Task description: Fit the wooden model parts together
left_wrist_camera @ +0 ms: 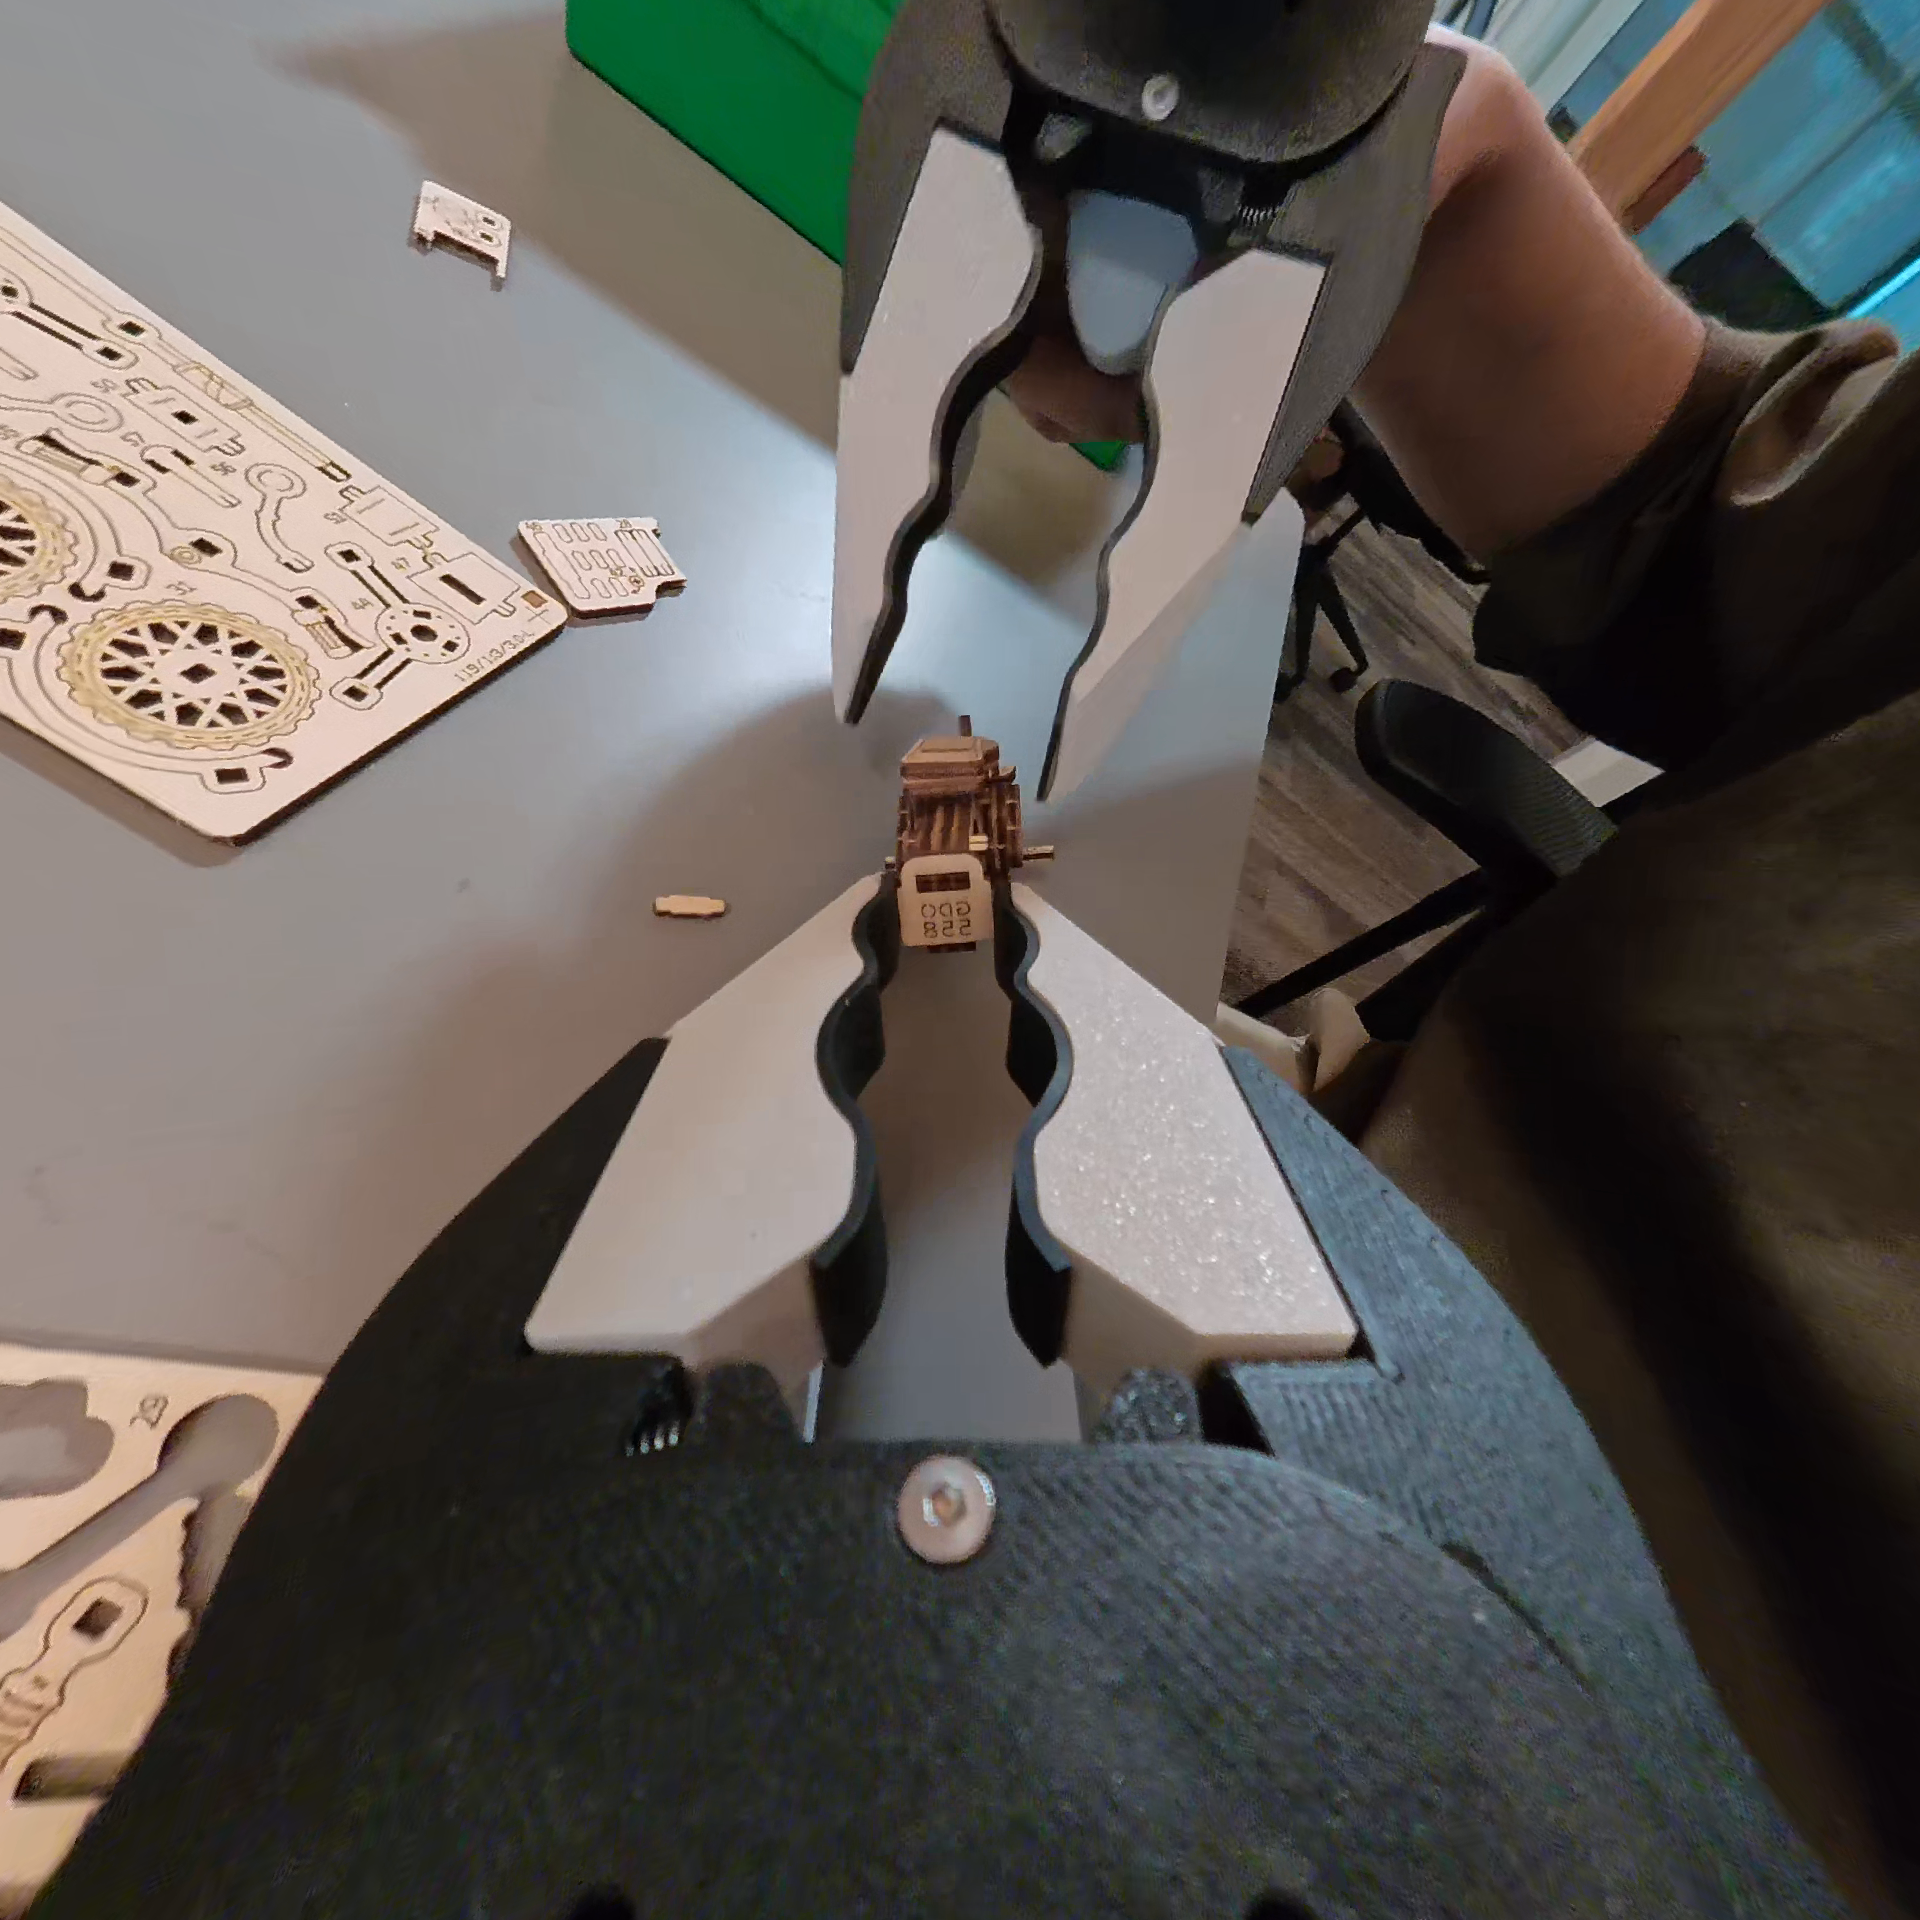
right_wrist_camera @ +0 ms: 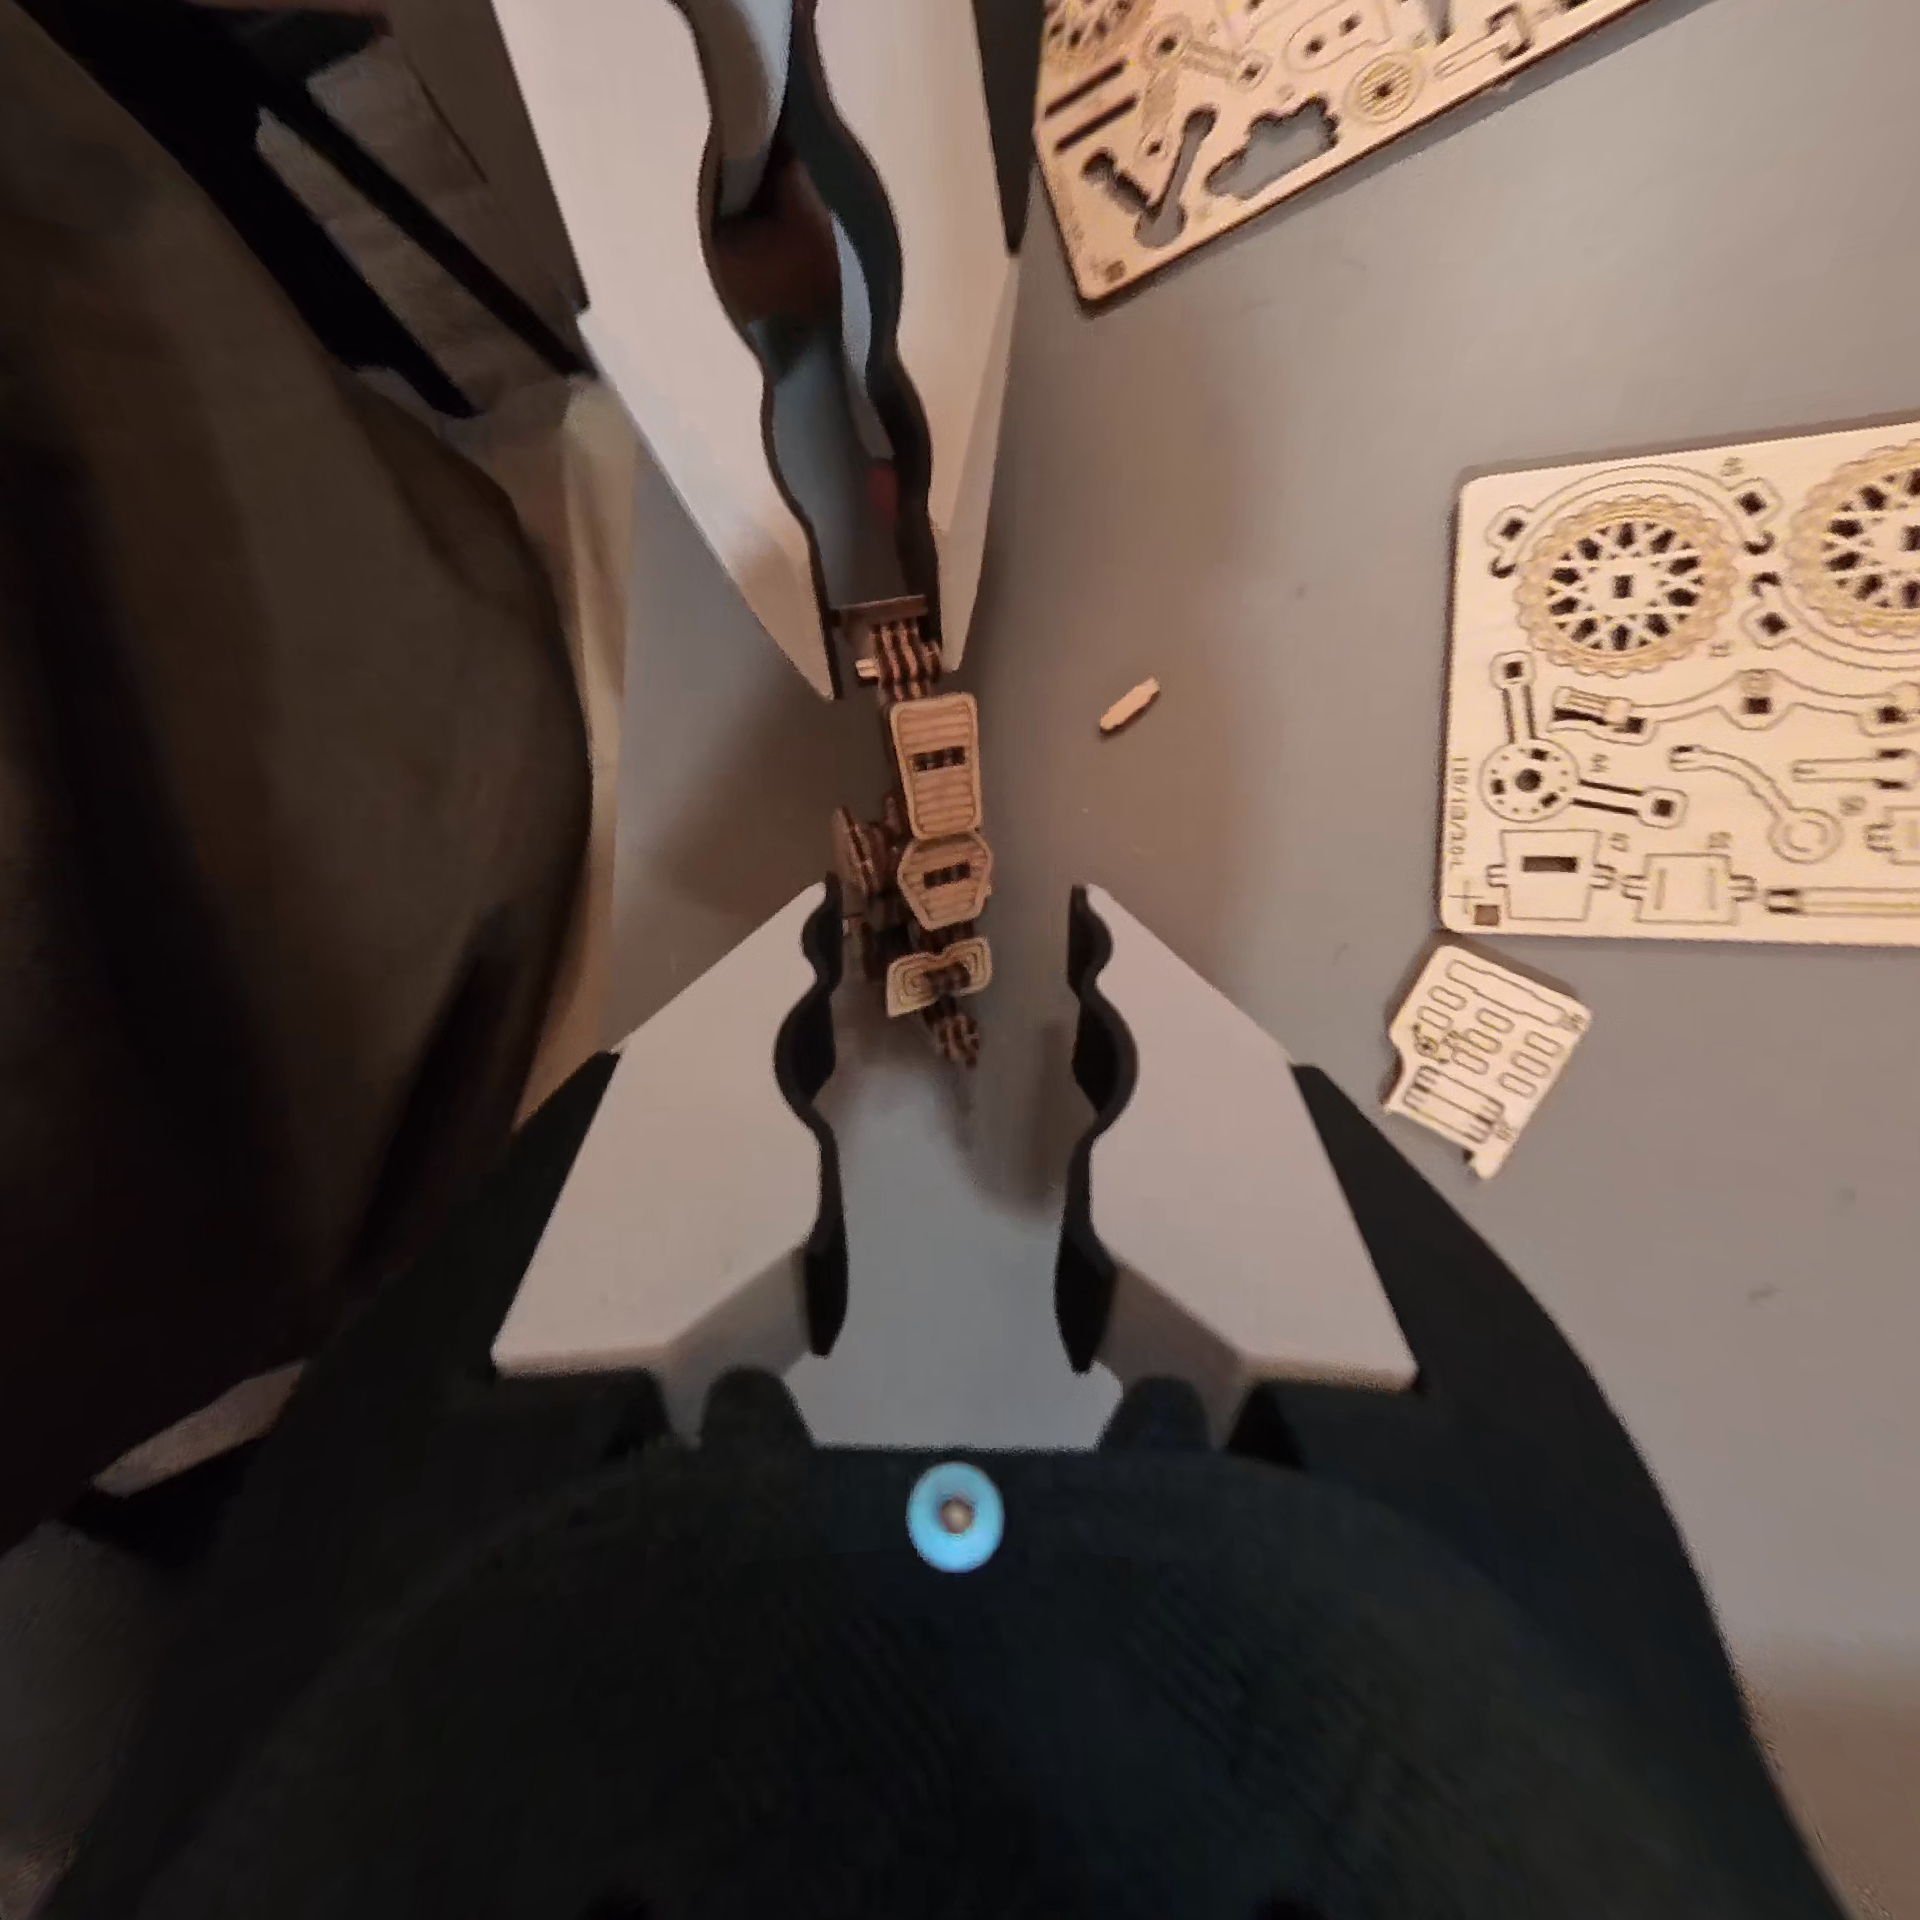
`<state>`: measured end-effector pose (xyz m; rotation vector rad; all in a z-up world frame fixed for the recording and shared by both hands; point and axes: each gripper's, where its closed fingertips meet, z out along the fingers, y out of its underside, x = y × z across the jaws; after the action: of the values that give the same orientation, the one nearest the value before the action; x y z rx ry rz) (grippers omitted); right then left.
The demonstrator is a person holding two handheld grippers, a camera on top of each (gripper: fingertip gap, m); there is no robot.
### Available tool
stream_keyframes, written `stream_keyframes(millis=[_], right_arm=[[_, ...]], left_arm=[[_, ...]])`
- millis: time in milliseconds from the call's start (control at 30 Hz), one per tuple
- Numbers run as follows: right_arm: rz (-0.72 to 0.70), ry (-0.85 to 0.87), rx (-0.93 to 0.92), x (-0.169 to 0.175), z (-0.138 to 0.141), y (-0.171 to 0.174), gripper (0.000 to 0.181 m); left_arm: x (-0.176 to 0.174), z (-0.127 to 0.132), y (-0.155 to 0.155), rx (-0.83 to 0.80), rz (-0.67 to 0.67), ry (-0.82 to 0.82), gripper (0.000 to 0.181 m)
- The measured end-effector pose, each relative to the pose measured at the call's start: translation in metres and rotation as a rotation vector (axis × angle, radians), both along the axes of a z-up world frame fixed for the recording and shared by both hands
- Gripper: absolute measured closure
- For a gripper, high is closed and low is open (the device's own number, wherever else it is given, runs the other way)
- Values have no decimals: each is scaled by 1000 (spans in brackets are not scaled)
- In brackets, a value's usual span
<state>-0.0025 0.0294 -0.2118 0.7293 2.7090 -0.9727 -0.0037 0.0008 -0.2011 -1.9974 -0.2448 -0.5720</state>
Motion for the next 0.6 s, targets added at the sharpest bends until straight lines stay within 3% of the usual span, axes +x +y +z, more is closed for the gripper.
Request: stream_keyframes(millis=[167, 300, 467, 600], right_arm=[[-269, 181, -234, -30, 28, 3, 153], [-507, 390, -312, -52, 29, 12, 165], [-513, 479, -143, -49, 5, -4, 168], [-525, 438, -43, -47, -18, -20, 170]], left_arm=[[-6, 0, -15, -2, 68, -7, 166], [-12, 5, -33, 6, 163, 0, 166], [-21, 2, -64, -26, 328, 81, 166], [-21, -6, -88, -63, 433, 132, 166]])
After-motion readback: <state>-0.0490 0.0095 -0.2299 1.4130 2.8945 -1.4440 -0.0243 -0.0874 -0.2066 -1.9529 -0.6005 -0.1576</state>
